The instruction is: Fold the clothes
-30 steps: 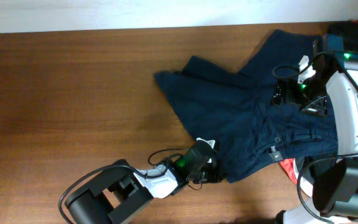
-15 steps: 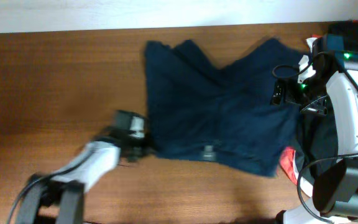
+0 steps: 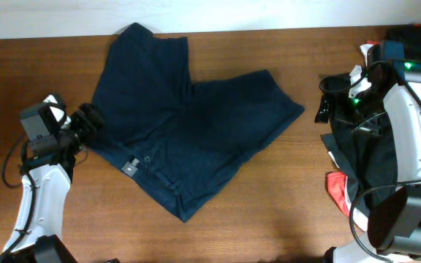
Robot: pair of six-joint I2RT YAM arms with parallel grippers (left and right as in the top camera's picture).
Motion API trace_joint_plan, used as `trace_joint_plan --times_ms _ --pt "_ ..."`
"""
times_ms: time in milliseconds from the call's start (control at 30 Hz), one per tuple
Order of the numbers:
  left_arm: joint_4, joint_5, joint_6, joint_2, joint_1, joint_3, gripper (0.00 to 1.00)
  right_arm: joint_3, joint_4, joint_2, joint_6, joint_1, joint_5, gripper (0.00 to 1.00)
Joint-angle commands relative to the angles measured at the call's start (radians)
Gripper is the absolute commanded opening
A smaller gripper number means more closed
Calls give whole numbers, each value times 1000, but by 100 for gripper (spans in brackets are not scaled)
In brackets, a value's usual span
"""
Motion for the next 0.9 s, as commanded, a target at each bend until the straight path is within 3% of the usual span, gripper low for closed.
trace_joint_plan --times_ms 0,133,200,367,533,600,633,700,800,867 --pt "-249 -11 16 -11 -6 1 99 0 -1 -23 8 -3 -14 99" --pt "-578 8 16 -11 -53 -3 99 0 0 -23 8 -3 -14 99" --pt "-632 120 16 -11 -117 -33 99 0 0 -23 8 -3 -14 99" --pt "-547 154 -108 -10 -309 -143 99 -2 -1 -22 8 -3 -14 99" --pt "-361 153 -344 -9 -526 -277 99 -6 -1 -22 8 -3 -14 99" --pt "-274 153 -396 -9 -583 -309 92 -6 -1 -22 8 -3 -14 99" --pt "-231 153 -423 -9 -612 -325 84 -6 -1 -22 8 -3 -14 99" --pt "-171 139 -458 -6 -668 -345 59 -6 -1 -22 8 -3 -14 99" --pt "-165 115 -457 -6 -683 -345 2 -6 -1 -22 8 -3 -14 99" --pt "-177 103 -456 -6 -673 -344 1 -6 -1 -22 8 -3 -14 99"
